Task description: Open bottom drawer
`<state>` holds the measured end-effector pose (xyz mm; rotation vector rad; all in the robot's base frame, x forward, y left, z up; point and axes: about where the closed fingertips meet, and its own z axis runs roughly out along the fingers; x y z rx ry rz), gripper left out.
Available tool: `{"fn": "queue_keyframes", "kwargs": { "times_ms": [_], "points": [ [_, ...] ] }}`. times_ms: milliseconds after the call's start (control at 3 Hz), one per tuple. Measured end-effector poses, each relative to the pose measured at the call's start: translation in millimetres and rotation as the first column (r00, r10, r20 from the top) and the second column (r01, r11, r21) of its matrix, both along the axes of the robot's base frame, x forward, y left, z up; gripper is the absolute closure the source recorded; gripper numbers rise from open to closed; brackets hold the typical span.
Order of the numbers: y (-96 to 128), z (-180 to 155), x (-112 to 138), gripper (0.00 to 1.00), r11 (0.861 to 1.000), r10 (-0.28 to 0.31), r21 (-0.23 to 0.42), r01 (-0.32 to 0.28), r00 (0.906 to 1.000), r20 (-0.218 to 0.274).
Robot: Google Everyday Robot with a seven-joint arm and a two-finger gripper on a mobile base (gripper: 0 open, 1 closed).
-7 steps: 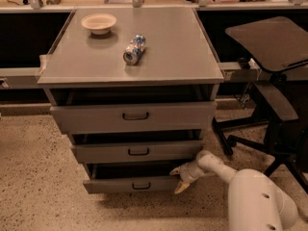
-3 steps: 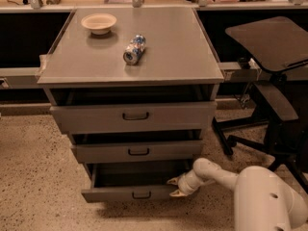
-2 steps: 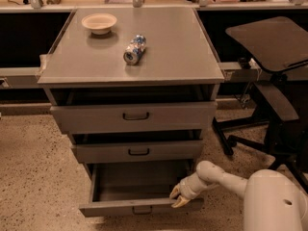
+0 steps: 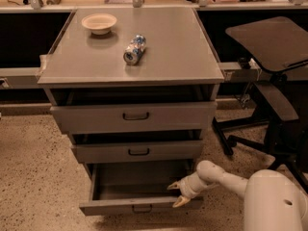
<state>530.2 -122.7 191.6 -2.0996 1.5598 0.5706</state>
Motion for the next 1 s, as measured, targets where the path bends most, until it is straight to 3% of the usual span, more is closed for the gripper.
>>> {"fn": "queue_keyframes", "kwargs": {
  "times_ms": [333, 667, 1000],
  "points": [
    [4.4, -7.2, -6.8, 0.00, 1.000, 0.010, -0.005, -0.010, 0.9995, -0.032],
    [16.3, -15.3, -34.9, 0.19, 0.999, 0.032, -0.013, -0.034, 0.9943, -0.101],
    [19.0, -2.1, -63.1, 0.33, 0.999, 0.042, -0.027, -0.046, 0.9918, -0.121]
  ]
}}
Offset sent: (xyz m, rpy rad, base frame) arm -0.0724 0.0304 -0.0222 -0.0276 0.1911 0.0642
